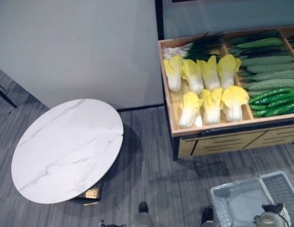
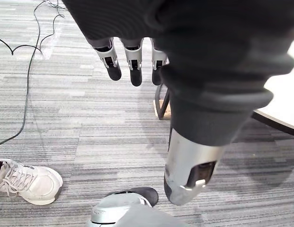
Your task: Pick vegetable in the basket
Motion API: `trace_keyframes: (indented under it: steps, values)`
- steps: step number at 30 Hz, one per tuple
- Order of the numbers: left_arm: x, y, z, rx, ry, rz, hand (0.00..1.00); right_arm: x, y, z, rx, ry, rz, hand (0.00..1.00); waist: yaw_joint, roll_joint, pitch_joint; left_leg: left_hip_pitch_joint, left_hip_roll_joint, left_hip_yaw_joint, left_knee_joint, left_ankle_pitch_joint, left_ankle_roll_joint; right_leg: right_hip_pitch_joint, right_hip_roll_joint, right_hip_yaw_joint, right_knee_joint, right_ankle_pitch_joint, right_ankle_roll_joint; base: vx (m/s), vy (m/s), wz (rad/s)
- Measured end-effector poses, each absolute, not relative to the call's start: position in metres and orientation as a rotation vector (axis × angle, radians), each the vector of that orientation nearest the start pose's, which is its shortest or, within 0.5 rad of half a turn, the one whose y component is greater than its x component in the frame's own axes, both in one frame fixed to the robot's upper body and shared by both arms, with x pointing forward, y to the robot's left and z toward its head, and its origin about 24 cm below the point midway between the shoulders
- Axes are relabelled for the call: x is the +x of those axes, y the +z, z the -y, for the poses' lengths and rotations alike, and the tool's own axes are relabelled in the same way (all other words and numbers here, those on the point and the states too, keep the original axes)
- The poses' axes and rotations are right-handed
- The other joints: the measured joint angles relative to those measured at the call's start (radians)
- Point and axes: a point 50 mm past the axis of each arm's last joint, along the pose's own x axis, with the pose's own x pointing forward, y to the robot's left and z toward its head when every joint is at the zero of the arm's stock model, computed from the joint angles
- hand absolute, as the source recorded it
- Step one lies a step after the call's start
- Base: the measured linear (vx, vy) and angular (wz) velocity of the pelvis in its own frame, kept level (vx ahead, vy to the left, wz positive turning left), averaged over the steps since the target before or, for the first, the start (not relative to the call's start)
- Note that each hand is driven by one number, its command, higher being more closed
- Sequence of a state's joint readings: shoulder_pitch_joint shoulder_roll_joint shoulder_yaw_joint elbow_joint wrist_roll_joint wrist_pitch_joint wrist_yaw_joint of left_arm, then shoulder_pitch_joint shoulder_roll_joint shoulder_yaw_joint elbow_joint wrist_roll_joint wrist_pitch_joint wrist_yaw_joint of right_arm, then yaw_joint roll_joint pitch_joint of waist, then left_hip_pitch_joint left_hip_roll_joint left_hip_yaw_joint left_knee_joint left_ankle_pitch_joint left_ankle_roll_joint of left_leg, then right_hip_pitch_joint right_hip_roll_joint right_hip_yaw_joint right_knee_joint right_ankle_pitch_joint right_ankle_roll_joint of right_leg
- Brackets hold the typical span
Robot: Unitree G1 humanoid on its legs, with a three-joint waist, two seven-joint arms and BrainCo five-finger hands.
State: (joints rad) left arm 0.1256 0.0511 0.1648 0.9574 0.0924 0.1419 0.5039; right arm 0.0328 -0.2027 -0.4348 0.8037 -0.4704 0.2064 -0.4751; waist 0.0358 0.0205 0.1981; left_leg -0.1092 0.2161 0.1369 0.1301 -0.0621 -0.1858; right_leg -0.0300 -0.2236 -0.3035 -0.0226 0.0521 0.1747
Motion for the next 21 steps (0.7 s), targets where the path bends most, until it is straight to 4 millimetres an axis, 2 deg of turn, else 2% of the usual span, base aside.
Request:
trace_keyframes:
  steps: [2, 3, 4, 6, 7, 11, 13, 16, 18, 21]
  values:
    - [0.078, -0.153, -0.226, 0.361, 0.619, -1.184, 0.00, 0.126, -0.102, 0.308, -0.673, -0.763, -0.974, 1.00, 0.006, -0.031, 0.012, 0.002, -0.029, 0.028, 0.027, -0.040, 0.019, -0.054, -0.044, 0.043, 0.088, -0.025, 0.024, 0.03, 0.180, -0.52]
    - [0.078, -0.151, -0.233, 0.372, 0.635, -1.180, 0.00, 0.128, -0.104, 0.304, -0.669, -0.750, -0.979, 1.00, 0.006, -0.051, 0.021, 0.010, -0.040, 0.055, 0.051, -0.067, 0.028, -0.102, -0.068, 0.076, 0.179, -0.029, 0.020, 0.01, 0.178, -0.69]
    - [0.077, -0.149, -0.241, 0.370, 0.681, -1.176, 0.00, 0.132, -0.107, 0.300, -0.665, -0.728, -0.980, 1.00, 0.006, -0.070, 0.028, 0.027, -0.042, 0.088, 0.056, -0.080, 0.033, -0.177, -0.084, 0.084, 0.300, -0.015, 0.000, 0.01, 0.162, -0.69]
    - [0.075, -0.147, -0.250, 0.384, 0.717, -1.172, 0.00, 0.135, -0.110, 0.294, -0.660, -0.704, -0.983, 1.00, 0.006, -0.084, 0.036, 0.055, -0.040, 0.111, 0.044, -0.081, 0.033, -0.214, -0.090, 0.069, 0.374, 0.012, -0.037, 0.04, 0.093, -0.48]
    - [0.074, -0.144, -0.256, 0.385, 0.757, -1.166, 0.00, 0.132, -0.113, 0.290, -0.644, -0.697, -0.998, 1.00, 0.005, -0.094, 0.042, 0.079, -0.041, 0.122, 0.039, -0.080, 0.042, -0.212, -0.093, 0.063, 0.390, 0.022, -0.052, 0.06, 0.070, -0.30]
    - [0.074, -0.139, -0.267, 0.371, 0.849, -1.146, 0.00, 0.119, -0.124, 0.281, -0.613, -0.679, -1.063, 1.00, 0.000, -0.121, 0.036, 0.093, -0.061, 0.124, 0.015, -0.071, 0.056, -0.169, -0.092, 0.048, 0.289, 0.023, -0.053, 0.12, 0.053, -0.10]
    - [0.070, -0.140, -0.269, 0.359, 0.888, -1.161, 0.00, 0.115, -0.127, 0.281, -0.590, -0.692, -1.087, 1.00, -0.004, -0.116, 0.039, 0.082, -0.072, 0.101, 0.010, -0.068, 0.059, -0.130, -0.082, 0.054, 0.189, 0.023, -0.052, 0.08, -0.016, -0.01]
    - [0.070, -0.139, -0.270, 0.332, 0.939, -1.160, 0.00, 0.109, -0.127, 0.284, -0.572, -0.721, -1.103, 1.00, -0.009, -0.102, 0.047, 0.073, -0.073, 0.057, -0.006, -0.048, 0.054, -0.107, -0.073, 0.032, 0.140, 0.022, -0.052, 0.05, -0.067, 0.16]
    - [0.070, -0.137, -0.273, 0.328, 0.977, -1.155, 0.00, 0.101, -0.131, 0.284, -0.549, -0.734, -1.133, 1.00, -0.014, -0.089, 0.043, 0.075, -0.059, 0.019, -0.032, -0.028, 0.045, -0.066, -0.052, -0.003, 0.091, 0.021, -0.050, 0.01, -0.110, 0.41]
    - [0.070, -0.138, -0.272, 0.303, 1.000, -1.158, 0.00, 0.100, -0.132, 0.282, -0.544, -0.729, -1.138, 1.00, -0.014, -0.087, 0.042, 0.073, -0.048, -0.012, -0.075, 0.003, 0.033, -0.049, -0.035, -0.032, 0.061, 0.012, -0.036, -0.05, -0.096, 0.31]
